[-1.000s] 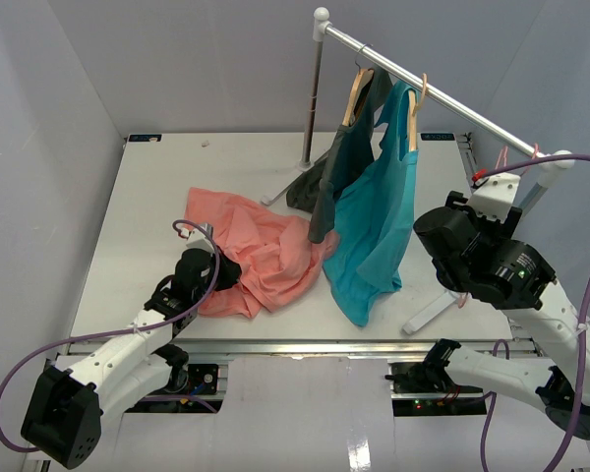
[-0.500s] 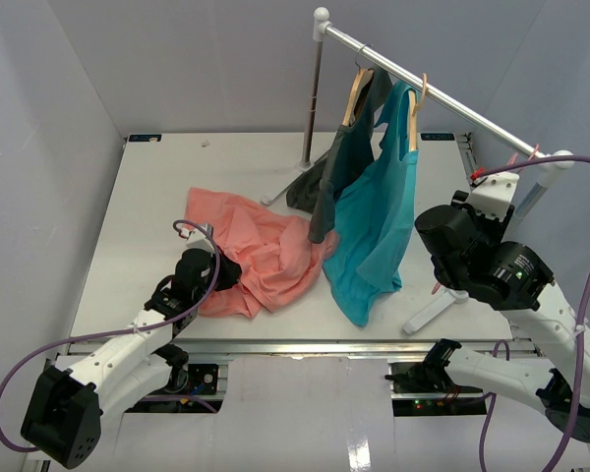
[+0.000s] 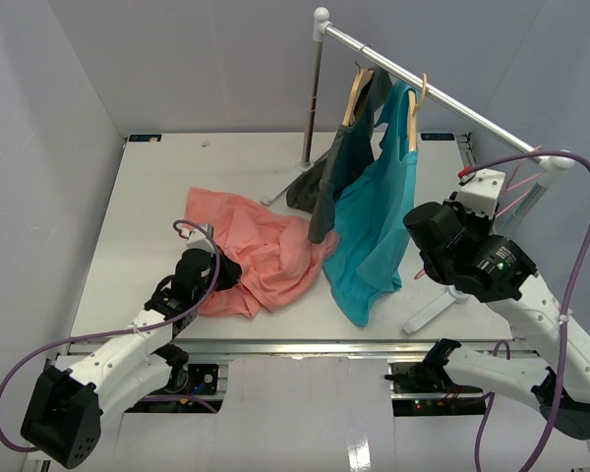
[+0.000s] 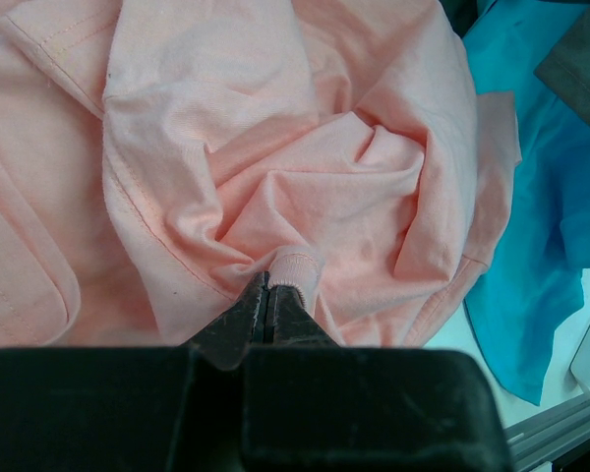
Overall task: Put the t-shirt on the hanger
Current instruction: Pick up the hanger from the clothesline.
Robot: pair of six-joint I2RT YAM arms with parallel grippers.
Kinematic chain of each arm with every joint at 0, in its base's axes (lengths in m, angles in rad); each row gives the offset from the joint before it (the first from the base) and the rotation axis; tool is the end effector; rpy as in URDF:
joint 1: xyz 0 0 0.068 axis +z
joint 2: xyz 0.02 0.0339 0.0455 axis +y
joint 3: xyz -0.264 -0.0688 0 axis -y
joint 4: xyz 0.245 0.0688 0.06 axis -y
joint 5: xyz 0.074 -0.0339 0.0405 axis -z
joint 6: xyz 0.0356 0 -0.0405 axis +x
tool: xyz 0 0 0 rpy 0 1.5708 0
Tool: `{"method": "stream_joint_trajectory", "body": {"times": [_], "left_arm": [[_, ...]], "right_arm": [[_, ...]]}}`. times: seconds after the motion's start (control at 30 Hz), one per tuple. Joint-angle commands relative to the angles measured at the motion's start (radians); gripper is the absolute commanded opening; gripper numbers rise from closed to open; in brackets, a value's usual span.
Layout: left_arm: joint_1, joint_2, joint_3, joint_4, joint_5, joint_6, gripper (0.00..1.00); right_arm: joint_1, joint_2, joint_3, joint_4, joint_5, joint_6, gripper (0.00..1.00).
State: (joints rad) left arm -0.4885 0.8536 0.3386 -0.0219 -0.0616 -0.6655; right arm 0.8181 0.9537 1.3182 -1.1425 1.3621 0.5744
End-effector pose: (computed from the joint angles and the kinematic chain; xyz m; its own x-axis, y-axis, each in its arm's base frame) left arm 0.1630 -0.0841 0.1880 -0.6157 -0.3707 -0.6954 0.0528 0.8610 -0.5058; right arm 0.1161 0.0731 0.4151 -0.2261 -0.0767 -0.9711 0.5337 0.8242 -0.1894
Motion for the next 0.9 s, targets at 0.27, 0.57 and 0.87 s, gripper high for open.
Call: {"method": "stream_joint_trajectory", "body": {"times": [0.27,0.57,0.87], "left_arm": [[-0.009,-0.009,0.013,0.013,0.016,0.006,0.00],[-0.009,-0.005,0.013,0.014,0.017,0.008,0.00],[-0.009,-0.004,0.013,0.013,0.017,0.009,0.00]], "right_arm": [[-0.004,0.001,0.077,0.261,0.005,-0.298,0.21],[-0.004,0.002,0.065,0.278,-0.008,-0.353,0.11],[-0.004,-0.059,0.019,0.420,-0.080,-0.481,0.08]]}}
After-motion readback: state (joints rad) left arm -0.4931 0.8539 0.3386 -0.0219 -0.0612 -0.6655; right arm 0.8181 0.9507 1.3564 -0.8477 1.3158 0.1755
